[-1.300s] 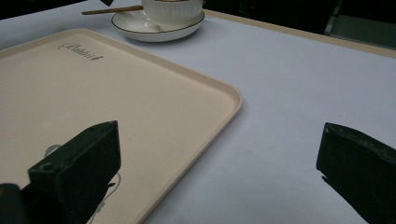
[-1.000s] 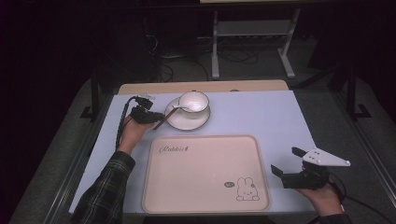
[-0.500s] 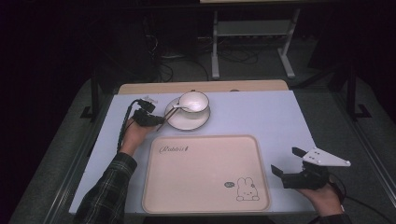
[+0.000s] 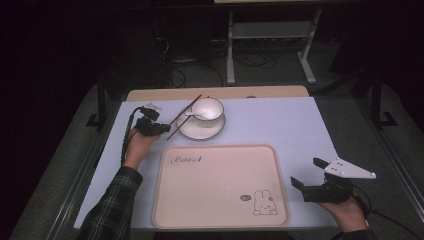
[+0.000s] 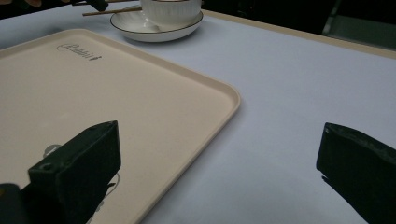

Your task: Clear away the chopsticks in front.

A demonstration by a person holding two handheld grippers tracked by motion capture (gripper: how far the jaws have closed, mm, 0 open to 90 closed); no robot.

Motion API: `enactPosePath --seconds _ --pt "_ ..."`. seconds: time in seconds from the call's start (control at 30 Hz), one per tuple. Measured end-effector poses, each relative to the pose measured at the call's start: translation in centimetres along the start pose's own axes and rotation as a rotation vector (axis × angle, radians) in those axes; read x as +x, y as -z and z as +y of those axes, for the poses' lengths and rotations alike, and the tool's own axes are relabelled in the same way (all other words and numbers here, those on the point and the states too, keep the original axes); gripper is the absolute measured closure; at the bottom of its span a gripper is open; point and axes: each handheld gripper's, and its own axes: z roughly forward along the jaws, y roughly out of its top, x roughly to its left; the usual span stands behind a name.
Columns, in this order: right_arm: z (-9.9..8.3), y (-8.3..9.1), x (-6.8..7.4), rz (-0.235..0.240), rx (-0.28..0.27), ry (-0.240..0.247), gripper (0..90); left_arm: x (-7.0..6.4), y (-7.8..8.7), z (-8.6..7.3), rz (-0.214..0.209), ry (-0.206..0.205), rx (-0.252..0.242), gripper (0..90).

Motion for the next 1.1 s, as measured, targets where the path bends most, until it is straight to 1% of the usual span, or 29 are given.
enactPosePath --seconds 0.03,0.07,0.1,0.13,0.17,0.23,0.27,0.3,0.4,0.53,0.6,0.63,0.67,0.7,0.77,0.83,0.87,0.9,1.03,1.07,1.1 --pt "0.0 0.0 0.0 0.000 0.000 0.000 0.0 0.0 0.0 0.0 0.000 0.000 0.000 85.3" --pt "0.0 0.0 0.0 0.000 0.001 -0.001 0.0 0.1 0.6 -0.4 -0.002 0.003 -0.006 85.3" --pt "0.0 0.0 0.0 0.000 0.001 -0.001 0.0 0.1 0.6 -0.4 -0.002 0.003 -0.006 85.3" --pt "0.0 0.0 0.0 0.000 0.001 -0.001 0.0 0.2 1.2 -0.9 0.000 0.003 -0.006 85.4" --pt "0.0 0.0 0.0 0.000 0.001 -0.001 0.0 0.2 1.2 -0.9 0.000 0.003 -0.006 85.3" --pt "0.0 -0.1 0.1 0.000 0.003 0.002 0.0 0.3 1.8 -1.4 0.005 0.001 -0.006 85.4" --pt "0.0 -0.1 0.1 0.000 0.003 0.003 0.0 0.4 2.4 -2.0 0.009 -0.002 -0.004 85.3" --pt "0.0 -0.1 0.1 0.000 0.003 0.003 0.0 0.4 2.4 -2.0 0.009 -0.002 -0.004 85.4" --pt "0.0 0.0 0.1 -0.003 0.003 0.000 0.0 0.5 3.5 -2.9 0.012 0.002 -0.006 85.4" --pt "0.0 0.0 0.0 -0.004 0.003 0.000 0.0 0.6 5.0 -4.3 0.014 0.008 -0.007 85.3" --pt "0.0 -0.1 0.0 -0.004 0.003 -0.001 0.0 0.6 5.5 -4.8 0.014 0.013 -0.007 85.4" --pt "0.0 -0.1 0.0 -0.004 0.004 -0.002 0.0 0.5 5.9 -5.3 0.008 0.013 -0.006 85.3" --pt "0.0 -0.1 0.0 -0.005 0.005 -0.001 0.0 0.3 6.3 -5.9 0.006 0.011 -0.002 85.4" --pt "0.0 -0.1 0.0 -0.005 0.005 -0.001 0.0 0.3 6.3 -5.9 0.006 0.011 -0.002 85.4" --pt "0.0 0.0 0.0 -0.008 0.003 0.002 0.0 0.0 6.9 -6.5 0.003 0.011 0.004 85.3" --pt "0.1 0.0 0.1 -0.008 0.002 0.000 0.0 -0.3 7.5 -7.2 -0.006 0.012 -0.002 85.4" --pt "0.1 0.0 0.1 -0.008 0.002 0.003 0.0 -0.8 8.0 -7.8 -0.010 0.008 0.002 85.4" --pt "0.1 0.0 0.1 -0.008 0.002 0.003 0.0 -0.8 8.0 -7.8 -0.010 0.008 0.002 85.3" --pt "0.1 0.0 0.2 -0.007 0.001 0.002 0.0 -1.8 9.1 -9.1 -0.029 0.002 0.003 85.4" --pt "0.1 0.0 0.1 -0.009 0.003 0.000 0.0 -2.4 9.4 -9.7 -0.035 -0.003 0.008 85.3" --pt "0.1 0.0 0.1 -0.009 0.003 0.000 0.0 -2.4 9.4 -9.7 -0.035 -0.003 0.008 85.4"
